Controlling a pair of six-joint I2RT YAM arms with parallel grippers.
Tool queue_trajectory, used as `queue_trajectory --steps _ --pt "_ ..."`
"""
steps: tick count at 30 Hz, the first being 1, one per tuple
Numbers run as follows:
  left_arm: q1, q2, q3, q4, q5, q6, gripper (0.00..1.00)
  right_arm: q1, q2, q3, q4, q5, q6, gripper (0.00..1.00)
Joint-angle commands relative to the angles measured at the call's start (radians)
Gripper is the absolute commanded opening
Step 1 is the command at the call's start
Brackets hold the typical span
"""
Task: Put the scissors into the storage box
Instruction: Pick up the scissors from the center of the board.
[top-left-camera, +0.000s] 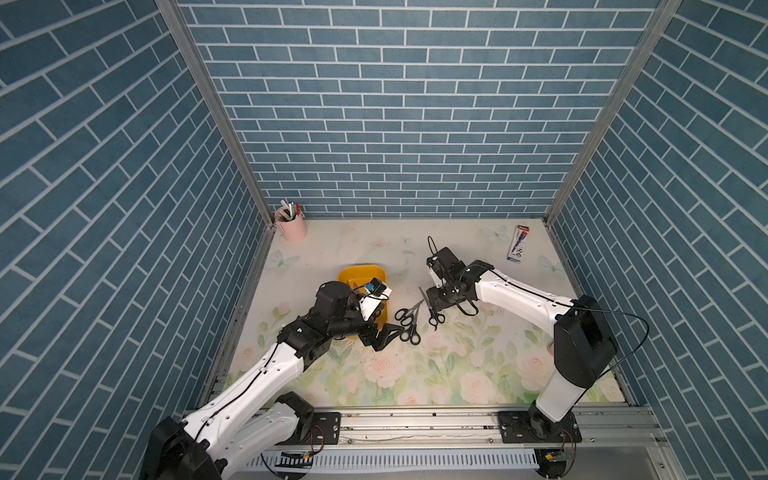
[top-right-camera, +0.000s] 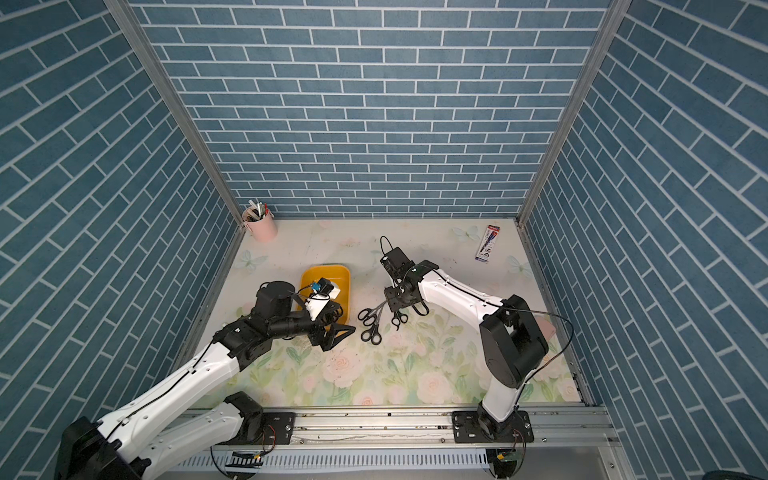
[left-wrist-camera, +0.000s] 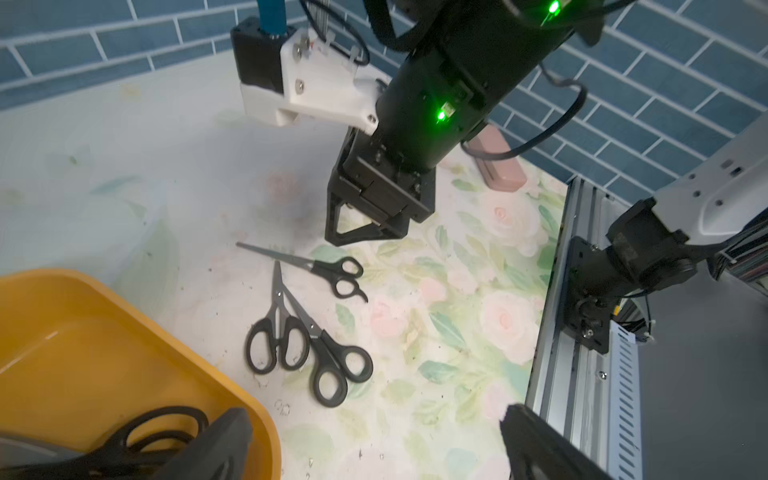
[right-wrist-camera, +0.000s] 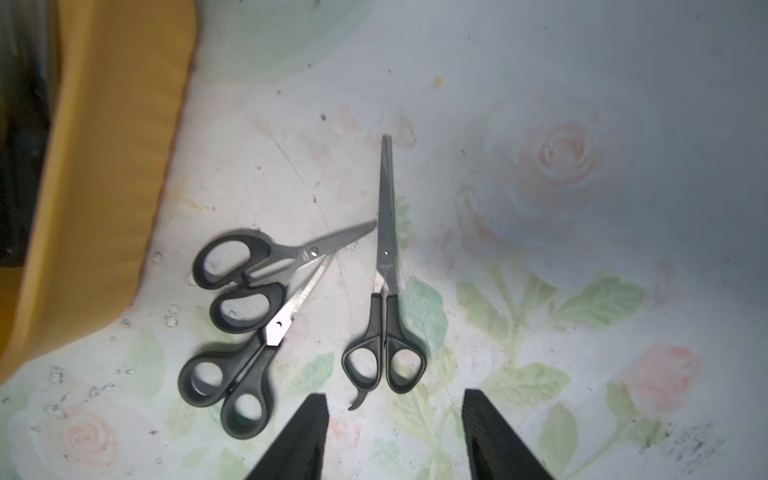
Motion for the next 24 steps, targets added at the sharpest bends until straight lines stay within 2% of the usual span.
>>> queue_trajectory --steps 1,5,15,24 --pt "-0.008 -0.008 0.015 -0.028 -0.027 0.023 1.00 -0.006 0.036 -0.027 -0.005 -0.054 -0.012 0.53" --pt "-0.007 -0.034 0.008 -0.023 -0.066 0.024 1.00 -0.008 0.058 -0.043 0.021 -0.051 -0.001 0.50" --pt "-0.008 0.007 0.019 -0.036 -0.059 0.023 1.00 -0.010 0.084 -0.063 0.002 -0.055 0.004 0.39" --pt "-0.008 0.017 0.020 -0.042 -0.076 0.026 1.00 -0.008 0.106 -0.070 0.012 -0.072 0.006 0.37"
